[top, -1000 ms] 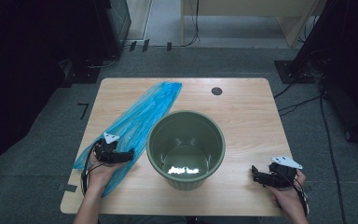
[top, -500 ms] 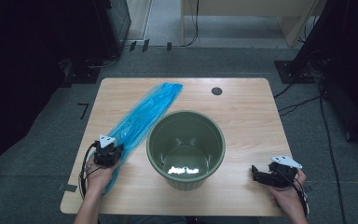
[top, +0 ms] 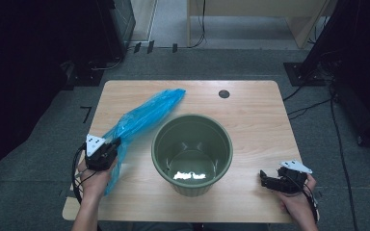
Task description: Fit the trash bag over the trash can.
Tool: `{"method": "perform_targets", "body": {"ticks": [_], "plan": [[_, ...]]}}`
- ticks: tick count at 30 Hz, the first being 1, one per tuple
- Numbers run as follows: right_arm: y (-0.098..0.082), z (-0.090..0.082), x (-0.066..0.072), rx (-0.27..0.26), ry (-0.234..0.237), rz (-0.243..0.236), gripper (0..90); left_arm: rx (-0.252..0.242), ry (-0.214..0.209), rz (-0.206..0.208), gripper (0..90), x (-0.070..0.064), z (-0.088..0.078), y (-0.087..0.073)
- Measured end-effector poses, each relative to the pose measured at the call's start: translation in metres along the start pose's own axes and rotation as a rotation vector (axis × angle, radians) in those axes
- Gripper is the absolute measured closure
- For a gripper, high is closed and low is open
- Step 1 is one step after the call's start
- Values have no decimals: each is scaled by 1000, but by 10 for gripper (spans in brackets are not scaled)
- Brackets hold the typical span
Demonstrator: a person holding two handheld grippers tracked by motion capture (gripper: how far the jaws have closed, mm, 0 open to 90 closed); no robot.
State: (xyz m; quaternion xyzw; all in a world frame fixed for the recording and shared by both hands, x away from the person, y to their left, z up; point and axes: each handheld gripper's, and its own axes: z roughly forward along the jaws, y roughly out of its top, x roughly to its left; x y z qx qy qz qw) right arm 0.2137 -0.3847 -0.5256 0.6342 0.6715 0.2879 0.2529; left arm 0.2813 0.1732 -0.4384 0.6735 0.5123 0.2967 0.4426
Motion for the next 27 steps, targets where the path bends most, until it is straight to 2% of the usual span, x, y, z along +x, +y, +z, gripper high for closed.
{"method": "perform_targets", "body": {"ticks": [13, 27], "plan": [[1, 1, 0, -2, -7, 7, 0, -178, -8, 19, 900, -15, -44, 34], [1, 1, 0, -2, -7, 6, 0, -408, -27, 42, 900, -34, -99, 62]]}}
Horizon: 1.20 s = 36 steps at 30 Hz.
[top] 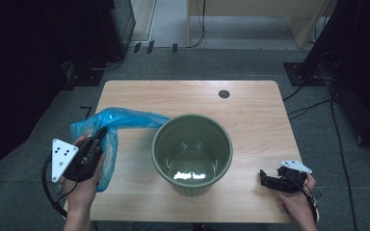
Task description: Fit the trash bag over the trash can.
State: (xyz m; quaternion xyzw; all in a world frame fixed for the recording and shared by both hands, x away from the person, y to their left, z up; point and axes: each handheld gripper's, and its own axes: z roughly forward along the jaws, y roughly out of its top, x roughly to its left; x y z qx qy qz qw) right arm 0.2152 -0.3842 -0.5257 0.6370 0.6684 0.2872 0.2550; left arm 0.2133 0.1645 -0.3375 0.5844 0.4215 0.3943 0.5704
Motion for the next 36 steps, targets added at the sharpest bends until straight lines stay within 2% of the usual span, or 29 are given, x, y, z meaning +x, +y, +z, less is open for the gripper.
{"method": "perform_targets", "body": {"ticks": [8, 14, 25, 30, 36], "plan": [[0, 0, 0, 0, 0, -2, 0, -122, -4, 13, 900, -11, -22, 28], [1, 1, 0, 1, -3, 0, 0, -212, -16, 7, 900, -21, -30, 52], [1, 1, 0, 1, -3, 1, 0, -290, -51, 53, 900, -41, -32, 91], [1, 1, 0, 0, -3, 2, 0, -327, -83, 69, 900, -48, -38, 113], [1, 1, 0, 0, -3, 2, 0, -368, -140, 71, 900, -60, -47, 126]]}}
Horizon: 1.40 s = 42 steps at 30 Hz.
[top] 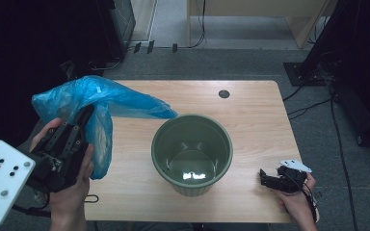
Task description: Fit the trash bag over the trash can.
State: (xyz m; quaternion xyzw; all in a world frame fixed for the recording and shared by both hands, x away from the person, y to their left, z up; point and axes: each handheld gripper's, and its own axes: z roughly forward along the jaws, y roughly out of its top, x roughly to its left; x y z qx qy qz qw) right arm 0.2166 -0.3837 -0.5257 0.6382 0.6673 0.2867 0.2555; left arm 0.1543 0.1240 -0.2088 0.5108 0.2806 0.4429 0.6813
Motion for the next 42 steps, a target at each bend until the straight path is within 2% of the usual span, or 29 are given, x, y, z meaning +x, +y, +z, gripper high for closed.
{"method": "perform_targets", "body": {"ticks": [9, 11, 16, 21, 26, 33, 39, 42], "plan": [[0, 0, 0, -2, 1, 0, 0, -54, -47, 28, 900, -16, -6, 18], [0, 0, 0, -1, 1, -1, 0, -57, -50, 38, 900, -18, -6, 19], [0, 0, 0, -1, 1, -2, 0, -35, -66, 23, 900, -20, -5, 12], [0, 0, 0, -1, 1, -1, 0, 3, -83, -20, 899, -19, -2, -3], [1, 1, 0, 1, 3, -4, 0, 62, -100, -74, 899, -19, 3, -27], [1, 1, 1, -1, 1, -8, 0, 128, -128, -108, 897, -22, 9, -52], [2, -4, 7, -39, -57, -36, 60, 170, -142, -144, 895, -24, 14, -78], [6, -9, 10, -68, -70, -25, 64, 188, -149, -162, 895, -25, 16, -89]]}}
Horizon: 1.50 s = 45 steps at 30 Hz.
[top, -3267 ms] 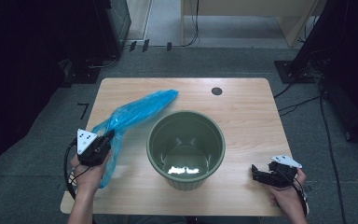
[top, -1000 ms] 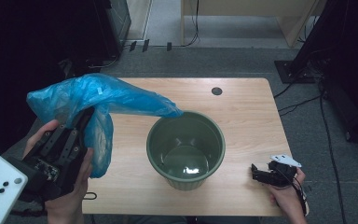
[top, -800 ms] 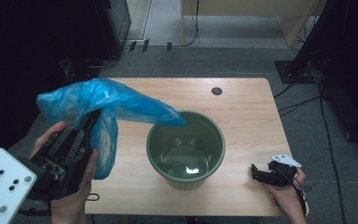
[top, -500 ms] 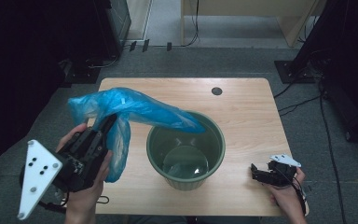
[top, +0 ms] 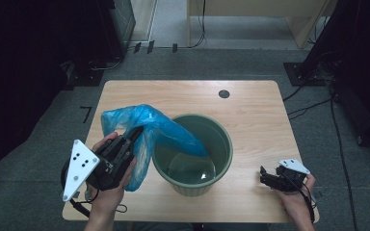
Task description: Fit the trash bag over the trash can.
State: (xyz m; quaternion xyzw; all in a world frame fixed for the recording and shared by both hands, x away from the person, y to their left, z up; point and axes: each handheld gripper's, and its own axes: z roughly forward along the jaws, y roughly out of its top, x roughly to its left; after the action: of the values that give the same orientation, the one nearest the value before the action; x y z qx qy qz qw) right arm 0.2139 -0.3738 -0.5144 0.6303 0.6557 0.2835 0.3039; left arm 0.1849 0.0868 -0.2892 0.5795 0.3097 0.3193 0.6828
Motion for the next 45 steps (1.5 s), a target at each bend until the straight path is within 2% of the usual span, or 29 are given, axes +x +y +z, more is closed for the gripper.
{"method": "perform_targets", "body": {"ticks": [3, 7, 13, 19, 23, 26, 30, 37, 45], "plan": [[9, -12, 6, -67, -8, 8, 66, 14, -6, -17, 894, 1, 4, -7], [25, -37, 19, -180, -15, 17, 138, 20, -20, -19, 892, 0, 9, -11], [55, -80, 38, -330, 21, 41, 147, 34, -36, -34, 892, -4, 16, -18], [75, -115, 62, -441, 69, 14, 168, 51, -35, -42, 892, -8, 21, -25], [85, -134, 79, -520, 97, 11, 246, 59, -32, -56, 892, -11, 24, -30], [89, -144, 89, -558, 133, 2, 288, 57, -34, -59, 893, -14, 26, -33], [94, -158, 109, -608, 211, -31, 394, 56, -29, -62, 893, -16, 27, -34], [100, -172, 145, -676, 337, -60, 524, 54, -23, -76, 894, -17, 27, -36], [102, -172, 179, -680, 440, -84, 573, 45, -22, -80, 893, -20, 26, -36]]}}
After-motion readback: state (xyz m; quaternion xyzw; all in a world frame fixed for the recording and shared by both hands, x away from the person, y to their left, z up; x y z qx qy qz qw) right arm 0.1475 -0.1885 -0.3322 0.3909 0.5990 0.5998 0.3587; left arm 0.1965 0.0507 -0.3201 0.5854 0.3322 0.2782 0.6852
